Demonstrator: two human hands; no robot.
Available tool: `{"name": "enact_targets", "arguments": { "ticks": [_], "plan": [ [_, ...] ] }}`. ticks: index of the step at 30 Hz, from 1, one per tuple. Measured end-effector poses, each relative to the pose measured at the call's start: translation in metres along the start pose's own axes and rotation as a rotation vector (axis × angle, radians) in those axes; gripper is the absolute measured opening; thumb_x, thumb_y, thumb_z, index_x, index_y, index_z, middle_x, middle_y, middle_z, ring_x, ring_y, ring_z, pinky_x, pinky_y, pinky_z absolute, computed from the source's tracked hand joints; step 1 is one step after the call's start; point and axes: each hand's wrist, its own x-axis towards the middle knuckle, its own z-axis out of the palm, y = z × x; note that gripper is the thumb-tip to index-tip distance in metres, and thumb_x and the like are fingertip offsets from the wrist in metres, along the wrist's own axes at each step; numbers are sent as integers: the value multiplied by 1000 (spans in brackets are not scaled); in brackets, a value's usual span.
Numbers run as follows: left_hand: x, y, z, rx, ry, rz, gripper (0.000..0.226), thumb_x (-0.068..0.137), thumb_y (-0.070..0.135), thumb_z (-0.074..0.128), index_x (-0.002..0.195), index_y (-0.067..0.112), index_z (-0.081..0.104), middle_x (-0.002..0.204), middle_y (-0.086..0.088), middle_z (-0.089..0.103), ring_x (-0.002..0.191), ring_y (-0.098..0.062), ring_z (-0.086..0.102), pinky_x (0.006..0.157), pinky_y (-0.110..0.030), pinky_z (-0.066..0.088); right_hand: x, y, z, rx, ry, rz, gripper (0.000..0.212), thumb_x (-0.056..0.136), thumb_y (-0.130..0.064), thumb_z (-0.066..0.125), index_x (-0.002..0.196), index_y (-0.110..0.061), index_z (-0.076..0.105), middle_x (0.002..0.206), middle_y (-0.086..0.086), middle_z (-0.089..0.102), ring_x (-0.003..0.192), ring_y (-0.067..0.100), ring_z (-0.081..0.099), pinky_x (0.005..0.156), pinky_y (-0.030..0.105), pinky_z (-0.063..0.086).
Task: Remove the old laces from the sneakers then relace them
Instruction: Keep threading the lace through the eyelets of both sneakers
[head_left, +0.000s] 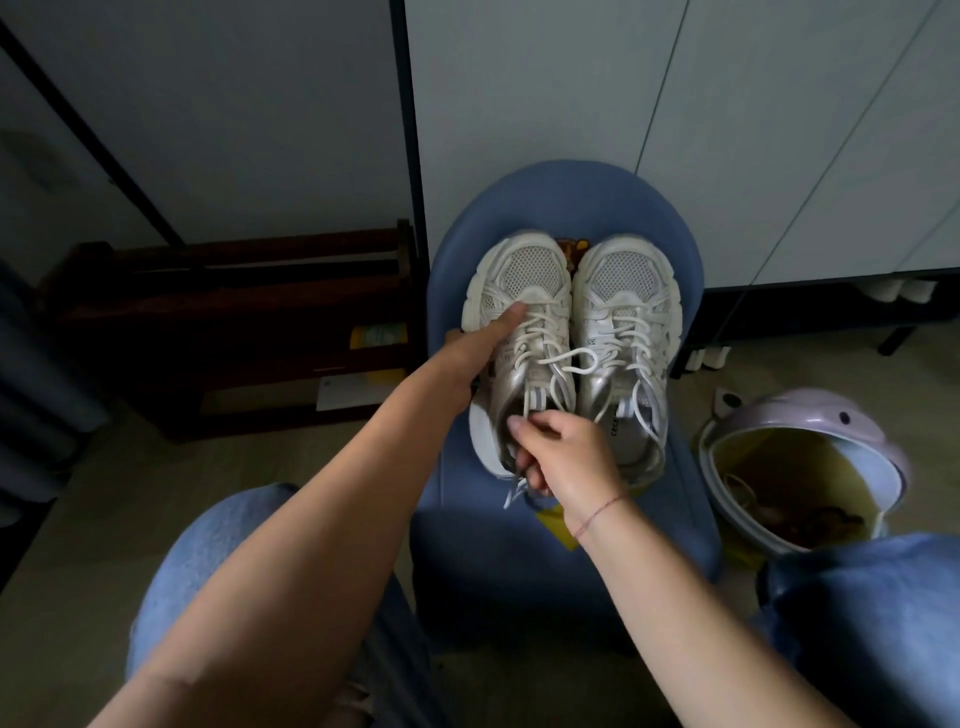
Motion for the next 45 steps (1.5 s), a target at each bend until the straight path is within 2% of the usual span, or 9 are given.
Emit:
{"name": "enact_targets", "arguments": {
  "ticks": [6, 10, 13, 17, 22, 28, 35, 41, 45],
  "plan": [
    [-2, 1, 0, 2, 2, 18, 147, 15, 76, 86, 142, 13, 45, 127, -8, 65, 107, -27, 67, 84, -43, 58, -6, 10, -8, -119, -93, 14, 24, 89, -11, 64, 66, -8, 60, 47, 2, 49, 32, 3, 34, 37, 13, 28],
    [-7, 3, 2, 9, 5, 19, 140, 24, 75, 85, 142, 13, 43, 127, -7, 64, 106, -26, 67, 65, -32, 58, -6, 10, -29, -116, 75, -110, 15, 90, -17, 63, 77, -9, 66, 49, -2, 51, 36, 4, 38, 40, 16, 32],
    [-8, 3, 3, 6, 8, 22, 137, 28, 72, 83, 144, 13, 40, 130, -8, 62, 109, -27, 64, 73, -36, 57, 2, 17, -36, -320, 291, -242, 10, 84, -23, 70, 89, -17, 64, 63, 1, 61, 53, 13, 57, 50, 26, 43],
    [-7, 2, 3, 10, 20, 18, 148, 17, 77, 84, 144, 14, 42, 128, -8, 63, 107, -28, 66, 84, -43, 58, 9, 23, -32, -539, 392, -274, 16, 81, -26, 73, 91, -14, 67, 60, -7, 57, 60, 17, 56, 52, 24, 39],
    [-9, 2, 2, 24, 18, 11, 145, 23, 76, 84, 145, 14, 39, 130, -8, 62, 108, -27, 65, 72, -34, 57, 9, 19, -34, -685, 337, -297, 11, 86, -25, 68, 80, -16, 70, 58, -8, 60, 57, 10, 57, 47, 17, 34],
    [-9, 3, 2, 12, 5, 9, 145, 23, 76, 84, 146, 14, 37, 131, -7, 61, 110, -28, 64, 86, -43, 57, -23, 23, -41, -403, 18, -202, 21, 88, -17, 64, 69, -9, 64, 44, -8, 54, 41, -1, 48, 45, 10, 35],
    [-9, 3, 2, 26, 0, 7, 152, 15, 78, 84, 145, 14, 38, 131, -8, 61, 111, -29, 64, 91, -48, 55, -45, 58, -43, -602, -213, 10, 22, 84, -18, 70, 64, -15, 61, 56, 4, 62, 52, 8, 56, 56, 26, 46],
    [-16, 5, 3, 17, 12, 17, 146, 24, 75, 84, 147, 13, 36, 133, -8, 60, 112, -29, 62, 93, -47, 54, -37, 42, -43, -402, -52, -36, 4, 87, -23, 67, 83, -23, 67, 66, -5, 68, 58, 3, 61, 50, 16, 44],
    [-14, 3, 3, 19, 17, 11, 153, 15, 77, 84, 146, 14, 38, 131, -8, 62, 111, -29, 64, 92, -50, 55, -25, 26, -34, -160, 73, -83, 6, 90, -15, 63, 85, -12, 65, 53, -4, 58, 39, 4, 46, 42, 18, 39]
  ]
}}
